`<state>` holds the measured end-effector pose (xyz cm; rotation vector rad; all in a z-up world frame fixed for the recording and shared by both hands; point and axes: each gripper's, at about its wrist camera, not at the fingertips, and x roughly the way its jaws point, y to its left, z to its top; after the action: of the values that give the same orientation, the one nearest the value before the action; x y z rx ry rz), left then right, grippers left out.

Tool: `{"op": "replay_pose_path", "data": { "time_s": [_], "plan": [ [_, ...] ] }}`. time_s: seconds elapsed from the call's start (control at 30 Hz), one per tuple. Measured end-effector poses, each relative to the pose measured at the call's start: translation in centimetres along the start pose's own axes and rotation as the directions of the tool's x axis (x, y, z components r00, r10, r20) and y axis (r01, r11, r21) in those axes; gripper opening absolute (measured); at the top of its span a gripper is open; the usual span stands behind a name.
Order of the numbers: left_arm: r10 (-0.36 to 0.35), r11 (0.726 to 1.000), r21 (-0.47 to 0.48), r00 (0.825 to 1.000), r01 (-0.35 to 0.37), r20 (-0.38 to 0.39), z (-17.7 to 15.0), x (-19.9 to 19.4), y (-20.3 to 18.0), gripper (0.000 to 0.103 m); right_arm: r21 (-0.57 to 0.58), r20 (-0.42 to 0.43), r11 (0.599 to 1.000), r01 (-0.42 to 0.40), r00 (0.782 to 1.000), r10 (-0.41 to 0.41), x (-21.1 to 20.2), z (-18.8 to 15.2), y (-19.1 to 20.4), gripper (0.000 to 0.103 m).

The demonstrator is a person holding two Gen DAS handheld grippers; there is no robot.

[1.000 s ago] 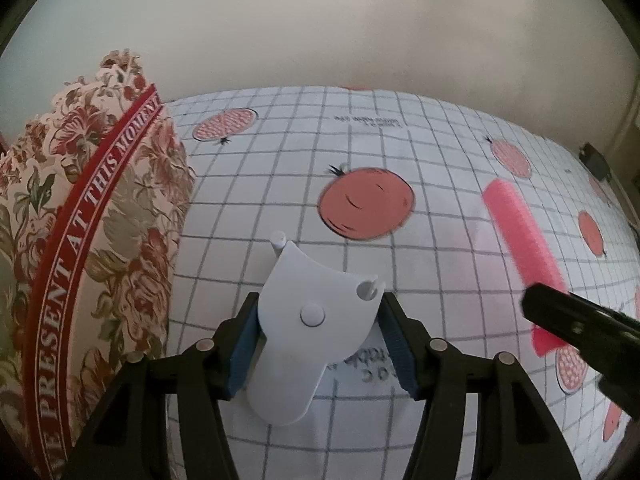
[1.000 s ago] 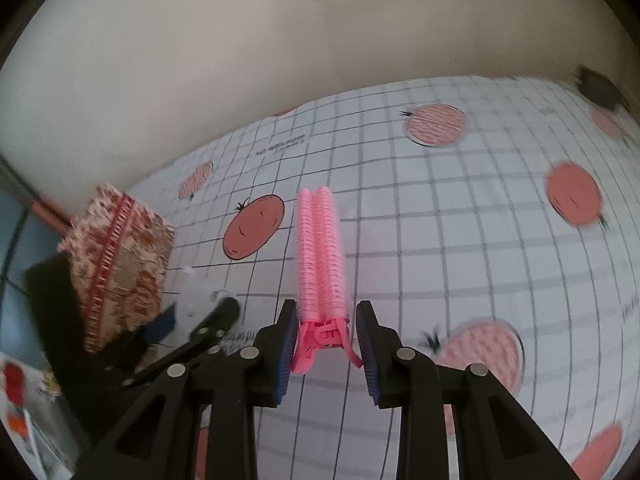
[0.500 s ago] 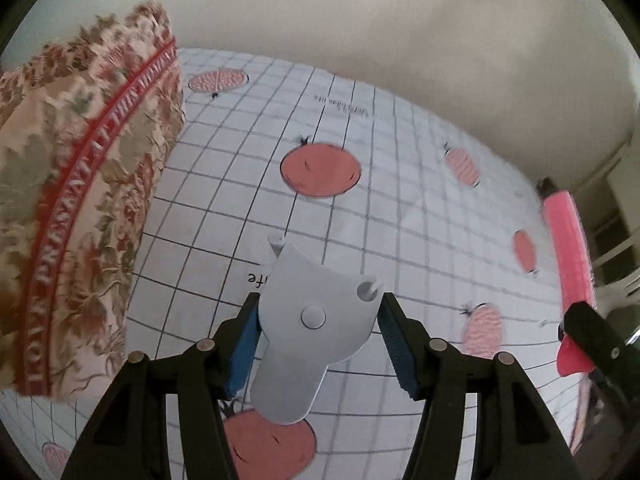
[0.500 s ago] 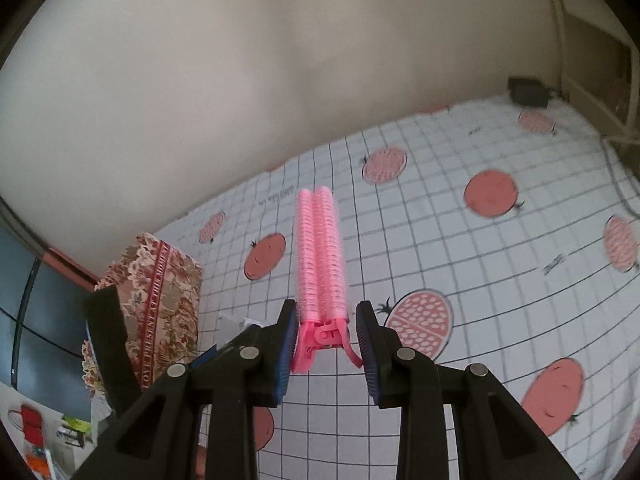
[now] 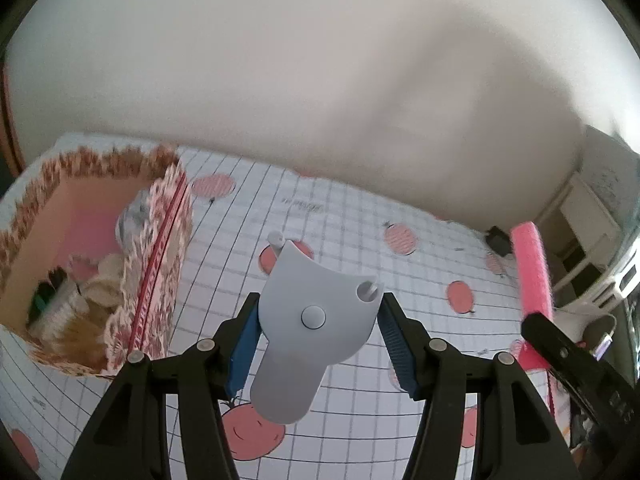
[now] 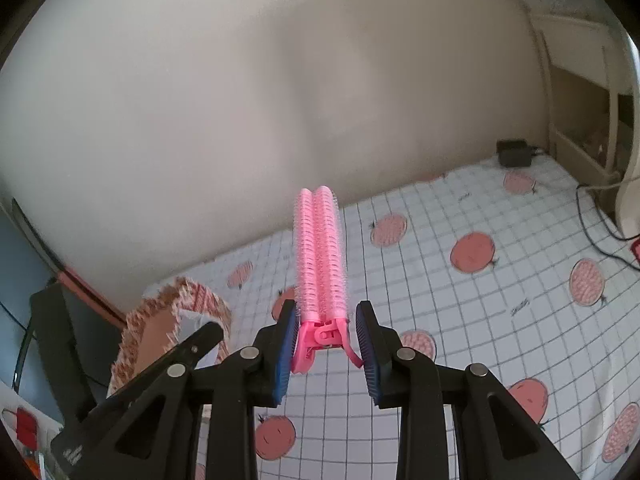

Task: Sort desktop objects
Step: 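Carry the white piece with the left gripper while the right lifts the pink comb to the box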

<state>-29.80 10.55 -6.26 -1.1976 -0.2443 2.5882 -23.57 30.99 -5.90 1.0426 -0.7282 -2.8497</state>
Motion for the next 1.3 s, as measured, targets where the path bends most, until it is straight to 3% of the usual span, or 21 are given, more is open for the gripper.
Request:
{"op": "replay_pose_path", "data": {
  "time_s": [0.13,0.37,0.63,0.93,1.3],
  "plan": [
    [-0.013,0.998,0.067,0.998,0.009,0.066,0.5,-2.7,-1.6,0.060,0.002,0.029,1.000,-0.002,1.000,0.002,-1.1,0.6,0.0,0.032],
    [-0.034,0.998,0.052,0.989,0.027,0.146,1.4,-5.4,-1.5,0.060,-0.001,0.058,1.000,-0.007,0.998,0.007,-1.9,1.1,0.4,0.032],
    [-0.019,0.999,0.030,0.987,0.015,0.158,1.4,-5.7,-0.3,0.060,-0.024,0.040,1.000,-0.003,0.999,0.004,-1.2,0.5,1.4,0.032],
    [0.017,0.999,-0.039,0.989,-0.012,0.148,1.0,-5.5,3.2,0.060,-0.080,-0.006,0.996,-0.048,0.999,0.048,1.3,-1.1,4.8,0.032],
    [0.151,0.973,-0.201,0.973,-0.115,0.172,0.9,-7.4,11.0,0.060,-0.169,-0.081,0.976,-0.139,0.989,0.127,4.0,-4.3,10.6,0.032]
  ]
}}
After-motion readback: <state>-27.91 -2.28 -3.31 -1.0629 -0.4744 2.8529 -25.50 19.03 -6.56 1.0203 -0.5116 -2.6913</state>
